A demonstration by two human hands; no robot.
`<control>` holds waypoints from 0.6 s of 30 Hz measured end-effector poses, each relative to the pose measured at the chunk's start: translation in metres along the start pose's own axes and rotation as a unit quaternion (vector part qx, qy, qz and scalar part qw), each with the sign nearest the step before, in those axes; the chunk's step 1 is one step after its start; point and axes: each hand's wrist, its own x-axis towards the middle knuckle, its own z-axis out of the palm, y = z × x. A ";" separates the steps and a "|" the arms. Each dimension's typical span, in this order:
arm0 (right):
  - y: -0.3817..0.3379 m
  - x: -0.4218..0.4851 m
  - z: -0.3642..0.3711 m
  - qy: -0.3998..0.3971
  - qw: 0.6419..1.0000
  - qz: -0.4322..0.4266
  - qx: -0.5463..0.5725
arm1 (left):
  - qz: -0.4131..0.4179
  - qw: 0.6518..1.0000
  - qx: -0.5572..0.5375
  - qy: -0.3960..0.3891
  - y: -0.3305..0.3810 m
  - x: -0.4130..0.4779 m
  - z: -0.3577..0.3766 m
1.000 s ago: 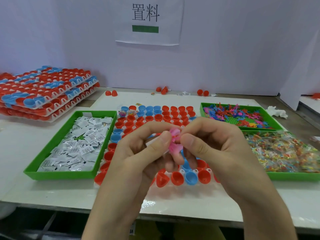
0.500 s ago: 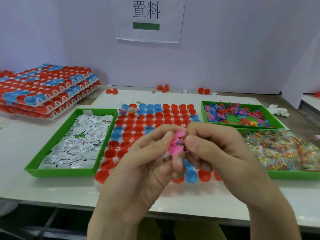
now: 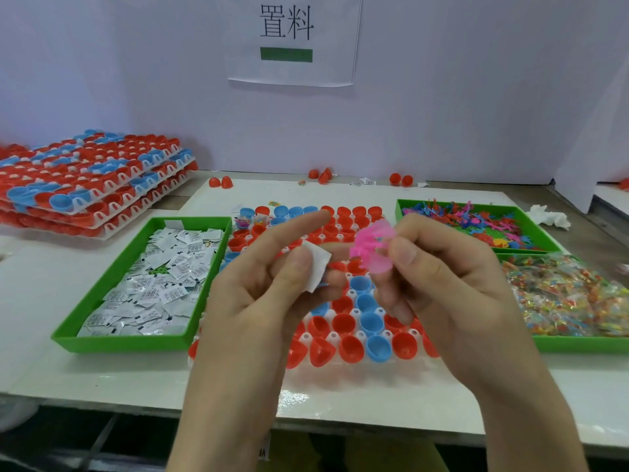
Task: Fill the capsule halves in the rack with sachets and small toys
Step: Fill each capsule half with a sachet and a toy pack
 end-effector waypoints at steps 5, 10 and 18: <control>0.002 0.001 0.005 -0.011 0.997 0.018 -0.069 | 0.029 1.000 0.006 -0.007 0.002 -0.002 0.010; 0.001 0.003 0.008 -0.003 0.995 0.018 -0.097 | -0.012 0.995 -0.075 -0.059 0.002 -0.002 0.015; 0.002 0.004 0.010 0.031 0.991 0.007 -0.133 | -0.012 0.996 -0.052 -0.067 -0.003 0.003 0.017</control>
